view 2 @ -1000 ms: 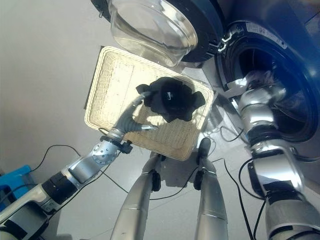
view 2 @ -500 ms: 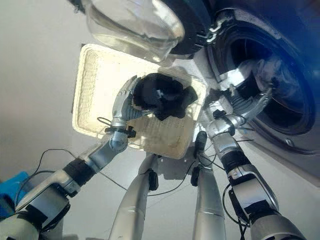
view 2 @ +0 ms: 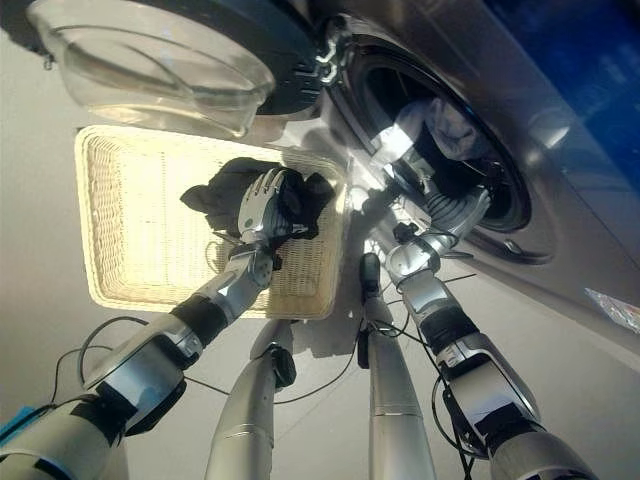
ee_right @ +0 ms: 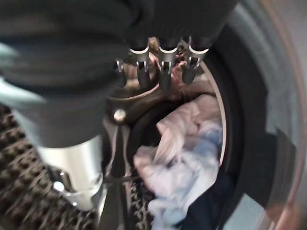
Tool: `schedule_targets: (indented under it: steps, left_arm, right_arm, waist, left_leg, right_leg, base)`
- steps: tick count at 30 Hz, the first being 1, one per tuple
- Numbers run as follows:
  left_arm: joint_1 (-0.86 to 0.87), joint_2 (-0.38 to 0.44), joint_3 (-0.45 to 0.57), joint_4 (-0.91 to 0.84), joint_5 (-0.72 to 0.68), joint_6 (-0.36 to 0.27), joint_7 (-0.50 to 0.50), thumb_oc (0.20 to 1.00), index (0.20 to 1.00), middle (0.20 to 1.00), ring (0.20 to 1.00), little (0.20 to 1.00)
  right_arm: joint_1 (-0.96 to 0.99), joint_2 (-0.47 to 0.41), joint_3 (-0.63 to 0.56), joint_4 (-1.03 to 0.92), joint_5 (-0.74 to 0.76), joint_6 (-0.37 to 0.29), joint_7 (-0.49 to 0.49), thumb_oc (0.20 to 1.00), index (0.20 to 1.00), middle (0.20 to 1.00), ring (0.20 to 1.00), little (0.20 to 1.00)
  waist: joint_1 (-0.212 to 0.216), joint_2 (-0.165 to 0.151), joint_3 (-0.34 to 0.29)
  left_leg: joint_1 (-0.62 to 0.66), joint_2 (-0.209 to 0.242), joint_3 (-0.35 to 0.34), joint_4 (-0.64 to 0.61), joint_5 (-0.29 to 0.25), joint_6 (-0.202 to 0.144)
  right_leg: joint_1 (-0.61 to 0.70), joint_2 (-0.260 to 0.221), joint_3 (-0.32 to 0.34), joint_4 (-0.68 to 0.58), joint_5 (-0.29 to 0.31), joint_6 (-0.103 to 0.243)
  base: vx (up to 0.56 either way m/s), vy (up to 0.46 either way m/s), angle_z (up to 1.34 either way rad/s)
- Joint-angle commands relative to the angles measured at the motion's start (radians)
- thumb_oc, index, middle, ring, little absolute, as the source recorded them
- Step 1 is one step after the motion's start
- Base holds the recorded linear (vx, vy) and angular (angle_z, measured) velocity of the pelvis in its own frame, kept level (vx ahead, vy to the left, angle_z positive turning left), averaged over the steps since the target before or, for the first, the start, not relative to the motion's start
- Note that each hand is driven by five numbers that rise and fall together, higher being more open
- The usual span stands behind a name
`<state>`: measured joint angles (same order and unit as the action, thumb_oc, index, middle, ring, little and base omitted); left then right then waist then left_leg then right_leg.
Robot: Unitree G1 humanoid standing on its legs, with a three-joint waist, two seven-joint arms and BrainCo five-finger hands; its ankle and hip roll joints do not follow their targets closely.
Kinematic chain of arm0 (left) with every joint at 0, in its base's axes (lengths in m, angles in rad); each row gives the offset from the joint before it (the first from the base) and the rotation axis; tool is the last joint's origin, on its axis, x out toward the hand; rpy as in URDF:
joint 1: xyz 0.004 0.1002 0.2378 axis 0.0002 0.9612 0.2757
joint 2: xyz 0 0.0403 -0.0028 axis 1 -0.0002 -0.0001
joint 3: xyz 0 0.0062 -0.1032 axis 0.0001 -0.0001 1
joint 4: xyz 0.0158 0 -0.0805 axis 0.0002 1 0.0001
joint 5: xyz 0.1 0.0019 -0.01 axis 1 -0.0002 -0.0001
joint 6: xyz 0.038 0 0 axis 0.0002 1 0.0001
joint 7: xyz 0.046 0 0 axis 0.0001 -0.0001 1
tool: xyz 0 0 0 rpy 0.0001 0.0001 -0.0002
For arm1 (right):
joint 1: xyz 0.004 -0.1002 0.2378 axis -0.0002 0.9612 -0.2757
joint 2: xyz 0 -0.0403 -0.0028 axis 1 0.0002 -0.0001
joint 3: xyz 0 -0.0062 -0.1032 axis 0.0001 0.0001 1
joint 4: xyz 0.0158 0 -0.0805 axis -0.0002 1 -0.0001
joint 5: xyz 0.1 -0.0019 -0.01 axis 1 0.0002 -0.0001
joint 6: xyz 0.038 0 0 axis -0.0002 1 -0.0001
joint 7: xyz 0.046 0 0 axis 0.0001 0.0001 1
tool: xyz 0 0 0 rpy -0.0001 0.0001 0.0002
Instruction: Put the clothes into the washing machine.
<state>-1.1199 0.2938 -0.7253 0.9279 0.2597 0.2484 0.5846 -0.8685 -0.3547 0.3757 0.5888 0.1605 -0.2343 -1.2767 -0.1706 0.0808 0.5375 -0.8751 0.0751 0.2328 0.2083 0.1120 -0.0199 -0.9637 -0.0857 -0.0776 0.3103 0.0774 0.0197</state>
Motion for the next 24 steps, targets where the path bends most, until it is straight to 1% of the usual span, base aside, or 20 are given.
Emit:
schedule_targets:
  steps: [1,2,3,4,5,7,8,9,10,12,13,14,15,16,18,19,24]
  left_arm:
    - [-0.033,-0.005,0.002,0.076,-0.011,0.057,-0.076,1.0,1.0,1.0,1.0,1.0]
    - [-0.041,-0.006,0.001,0.1,-0.014,0.074,-0.101,1.0,1.0,1.0,1.0,1.0]
    - [-0.045,-0.008,-0.001,0.115,-0.022,0.107,-0.124,1.0,1.0,1.0,1.0,1.0]
    - [-0.046,-0.009,-0.001,0.121,-0.023,0.113,-0.132,1.0,1.0,1.0,1.0,1.0]
    - [-0.048,-0.008,-0.001,0.139,-0.034,0.141,-0.158,1.0,1.0,1.0,1.0,1.0]
    - [-0.049,-0.006,-0.005,0.18,-0.038,0.163,-0.184,1.0,1.0,1.0,1.0,1.0]
    - [-0.05,-0.002,-0.008,0.22,-0.02,0.222,-0.233,1.0,1.0,1.0,1.0,1.0]
    - [-0.052,-0.001,-0.012,0.231,-0.016,0.237,-0.242,1.0,1.0,1.0,1.0,1.0]
    - [-0.061,0.005,-0.025,0.257,0.004,0.277,-0.27,1.0,1.0,1.0,1.0,1.0]
    - [-0.07,0.014,-0.035,0.275,0.041,0.327,-0.299,1.0,1.0,1.0,1.0,1.0]
    - [-0.07,0.015,-0.035,0.274,0.042,0.327,-0.3,1.0,1.0,1.0,1.0,1.0]
    - [-0.082,0.035,-0.069,0.294,0.199,0.429,-0.396,1.0,1.0,1.0,1.0,1.0]
    - [-0.084,0.039,-0.076,0.295,0.225,0.44,-0.408,1.0,1.0,1.0,1.0,1.0]
    - [-0.086,0.057,-0.111,0.301,0.275,0.486,-0.452,1.0,1.0,1.0,1.0,1.0]
    - [-0.085,0.061,-0.117,0.301,0.29,0.499,-0.467,1.0,1.0,1.0,1.0,1.0]
    - [-0.082,0.068,-0.13,0.3,0.334,0.528,-0.512,1.0,1.0,1.0,1.0,1.0]
    - [-0.072,0.07,-0.158,0.313,0.477,0.559,-0.616,1.0,1.0,1.0,1.0,1.0]
  right_arm:
    - [-0.022,0.017,-0.018,-0.04,0.011,-0.045,-0.015,1.0,1.0,1.0,1.0,1.0]
    - [-0.021,0.02,-0.019,-0.038,0.02,-0.053,-0.013,1.0,1.0,1.0,1.0,1.0]
    - [-0.017,0.022,-0.021,-0.035,0.03,-0.064,-0.013,1.0,1.0,1.0,1.0,1.0]
    - [-0.017,0.022,-0.022,-0.035,0.033,-0.068,-0.013,1.0,1.0,1.0,1.0,1.0]
    - [-0.019,0.021,-0.023,-0.034,0.042,-0.073,-0.012,1.0,1.0,1.0,1.0,1.0]
    - [-0.02,0.018,-0.027,-0.034,0.056,-0.085,-0.004,1.0,1.0,1.0,1.0,1.0]
    - [-0.027,0.015,-0.029,-0.037,0.069,-0.096,0.002,1.0,1.0,1.0,1.0,1.0]
    - [-0.029,0.014,-0.028,-0.037,0.07,-0.099,0.004,1.0,1.0,1.0,1.0,1.0]
    - [-0.035,0.012,-0.025,-0.039,0.073,-0.109,0.008,1.0,1.0,1.0,1.0,1.0]
    - [-0.041,0.008,-0.024,-0.054,0.076,-0.106,0.014,1.0,1.0,1.0,1.0,1.0]
    - [-0.041,0.008,-0.024,-0.054,0.076,-0.106,0.015,1.0,1.0,1.0,1.0,1.0]
    - [-0.043,0.001,-0.021,-0.071,0.084,-0.108,0.019,1.0,1.0,1.0,1.0,1.0]
    - [-0.042,0.0,-0.021,-0.073,0.085,-0.109,0.02,1.0,1.0,1.0,1.0,1.0]
    - [-0.034,-0.003,-0.017,-0.081,0.092,-0.119,0.015,1.0,1.0,1.0,1.0,1.0]
    - [-0.03,-0.002,-0.018,-0.084,0.095,-0.122,0.013,1.0,1.0,1.0,1.0,1.0]
    - [-0.016,-0.001,-0.024,-0.088,0.113,-0.132,0.02,1.0,1.0,1.0,1.0,1.0]
    - [-0.004,0.01,-0.033,-0.08,0.125,-0.155,0.03,1.0,1.0,1.0,1.0,1.0]
  waist:
    - [0.016,-0.039,-0.017]
    - [0.011,-0.042,-0.017]
    - [0.007,-0.045,-0.017]
    - [0.007,-0.046,-0.017]
    - [0.005,-0.047,-0.017]
    - [0.002,-0.051,-0.017]
    - [0.001,-0.056,-0.017]
    - [0.0,-0.058,-0.017]
    - [-0.001,-0.061,-0.017]
    - [-0.002,-0.065,-0.017]
    - [-0.002,-0.065,-0.017]
    - [-0.004,-0.069,-0.017]
    - [-0.004,-0.069,-0.017]
    - [-0.004,-0.069,-0.017]
    - [-0.004,-0.07,-0.017]
    - [-0.002,-0.07,-0.017]
    - [0.006,-0.072,-0.017]
  left_leg:
    - [0.005,-0.039,0.061,0.025,-0.027,-0.054]
    - [0.003,-0.037,0.066,0.022,-0.026,-0.054]
    - [0.0,-0.035,0.07,0.02,-0.025,-0.055]
    - [-0.001,-0.034,0.071,0.02,-0.025,-0.055]
    - [-0.003,-0.033,0.073,0.019,-0.024,-0.055]
    - [-0.01,-0.031,0.074,0.02,-0.022,-0.056]
    - [-0.019,-0.03,0.073,0.024,-0.021,-0.057]
    - [-0.022,-0.029,0.073,0.024,-0.021,-0.057]
    - [-0.029,-0.028,0.072,0.025,-0.02,-0.057]
    - [-0.034,-0.026,0.071,0.025,-0.019,-0.059]
    - [-0.034,-0.026,0.071,0.025,-0.019,-0.059]
    - [-0.043,-0.023,0.067,0.026,-0.019,-0.062]
    - [-0.044,-0.023,0.066,0.026,-0.019,-0.062]
    - [-0.048,-0.024,0.061,0.025,-0.019,-0.064]
    - [-0.05,-0.024,0.06,0.025,-0.018,-0.064]
    - [-0.055,-0.024,0.054,0.028,-0.019,-0.065]
    - [-0.067,-0.024,0.039,0.027,-0.017,-0.065]
  right_leg:
    - [-0.002,0.049,-0.038,0.039,0.013,0.09]
    - [-0.006,0.051,-0.034,0.034,0.016,0.091]
    - [-0.009,0.053,-0.031,0.028,0.018,0.091]
    - [-0.01,0.053,-0.03,0.027,0.019,0.091]
    - [-0.013,0.055,-0.029,0.024,0.021,0.091]
    - [-0.017,0.055,-0.027,0.021,0.022,0.091]
    - [-0.024,0.057,-0.025,0.017,0.025,0.09]
    - [-0.026,0.057,-0.024,0.016,0.026,0.09]
    - [-0.032,0.056,-0.024,0.014,0.027,0.09]
    - [-0.035,0.056,-0.024,0.012,0.029,0.091]
    - [-0.036,0.056,-0.024,0.012,0.029,0.091]
    - [-0.041,0.053,-0.024,0.008,0.03,0.092]
    - [-0.042,0.053,-0.024,0.007,0.031,0.092]
    - [-0.045,0.05,-0.024,0.004,0.032,0.093]
    - [-0.046,0.049,-0.025,0.004,0.033,0.093]
    - [-0.048,0.047,-0.026,0.004,0.034,0.093]
    - [-0.055,0.038,-0.033,0.003,0.039,0.094]
  base:
    - [0.0,0.024,-0.15]
    - [0.0,0.011,-0.15]
    - [0.0,0.008,-0.13]
    - [0.0,0.004,-0.11]
    - [0.0,-0.002,-0.05]
    - [0.0,0.0,0.0]
    - [0.0,0.0,0.0]
    - [0.0,-0.038,-0.02]
    - [0.0,-0.032,-0.03]
    - [0.0,-0.022,-0.05]
    - [0.0,-0.02,-0.06]
    - [0.0,-0.016,-0.05]
    - [0.0,0.0,0.0]
    - [0.0,0.0,0.0]
    - [0.0,0.0,0.0]
    - [0.0,0.0,0.0]
    - [0.0,-0.042,0.01]
